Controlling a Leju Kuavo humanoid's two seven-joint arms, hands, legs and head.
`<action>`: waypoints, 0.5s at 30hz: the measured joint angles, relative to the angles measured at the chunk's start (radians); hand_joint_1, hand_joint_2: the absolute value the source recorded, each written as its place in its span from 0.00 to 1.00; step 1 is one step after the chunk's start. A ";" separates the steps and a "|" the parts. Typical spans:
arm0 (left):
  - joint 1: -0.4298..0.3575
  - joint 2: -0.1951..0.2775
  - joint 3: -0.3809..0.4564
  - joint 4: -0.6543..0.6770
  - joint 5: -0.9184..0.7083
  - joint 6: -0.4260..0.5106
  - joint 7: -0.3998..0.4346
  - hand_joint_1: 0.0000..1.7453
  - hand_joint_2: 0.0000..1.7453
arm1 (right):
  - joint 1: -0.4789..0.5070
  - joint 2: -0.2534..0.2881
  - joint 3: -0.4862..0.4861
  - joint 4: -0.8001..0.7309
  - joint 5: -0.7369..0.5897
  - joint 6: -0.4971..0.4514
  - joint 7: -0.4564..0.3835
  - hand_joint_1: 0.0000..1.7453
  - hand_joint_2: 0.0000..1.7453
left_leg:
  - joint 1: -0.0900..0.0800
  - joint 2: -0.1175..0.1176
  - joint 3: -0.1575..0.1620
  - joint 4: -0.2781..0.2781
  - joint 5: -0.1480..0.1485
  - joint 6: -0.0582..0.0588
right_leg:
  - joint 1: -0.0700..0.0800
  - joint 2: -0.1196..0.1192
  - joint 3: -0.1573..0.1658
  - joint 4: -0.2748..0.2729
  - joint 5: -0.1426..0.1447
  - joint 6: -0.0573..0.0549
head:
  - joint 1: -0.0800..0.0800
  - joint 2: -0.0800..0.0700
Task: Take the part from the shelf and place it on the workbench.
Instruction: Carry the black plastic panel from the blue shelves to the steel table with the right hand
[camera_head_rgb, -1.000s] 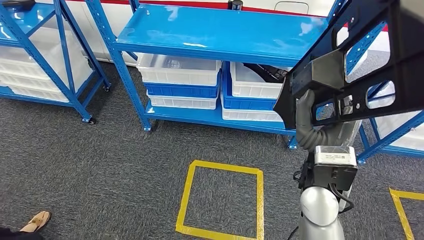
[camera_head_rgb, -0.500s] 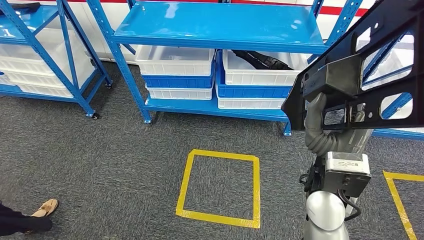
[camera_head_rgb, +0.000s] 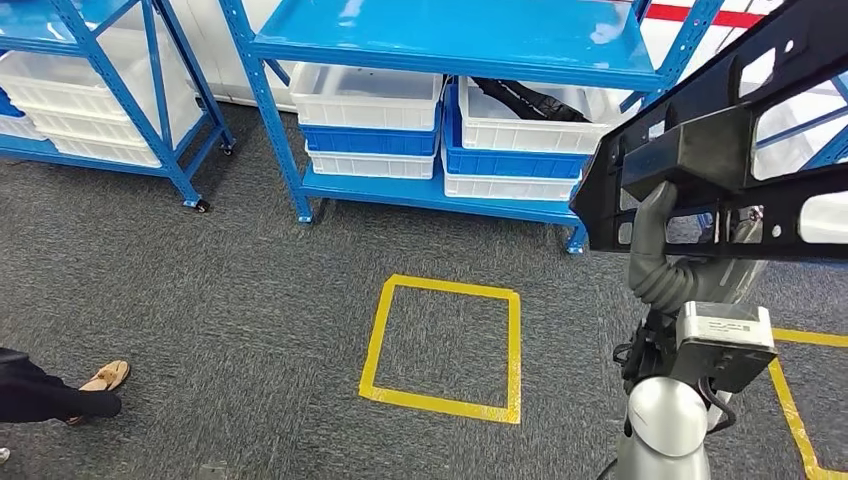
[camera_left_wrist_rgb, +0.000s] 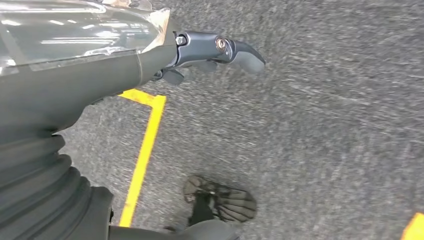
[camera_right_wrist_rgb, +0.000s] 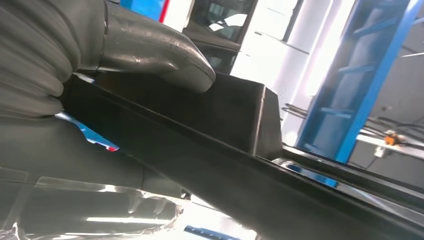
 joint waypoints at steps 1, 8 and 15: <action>0.000 0.000 0.000 0.000 -0.001 -0.001 -0.003 0.00 1.00 | -0.005 -0.001 -0.003 0.005 -0.002 0.002 0.000 1.00 1.00 | 0.001 0.001 -0.019 0.002 0.014 -0.003 | -0.002 0.000 0.037 -0.028 0.024 0.012 | 0.000 0.000; 0.005 0.002 0.000 0.000 0.000 -0.004 -0.013 0.00 1.00 | -0.029 -0.004 -0.021 0.031 -0.015 0.009 0.001 1.00 1.00 | 0.003 -0.003 -0.076 0.010 0.082 -0.046 | 0.001 0.002 0.229 -0.328 0.024 -0.024 | -0.005 0.000; 0.013 0.000 0.000 0.000 0.017 -0.018 -0.030 0.00 1.00 | -0.034 -0.003 -0.032 0.062 -0.023 0.012 -0.001 1.00 1.00 | 0.010 -0.008 -0.127 0.317 -0.131 -0.070 | 0.001 -0.003 0.127 -0.319 0.118 -0.051 | -0.012 0.000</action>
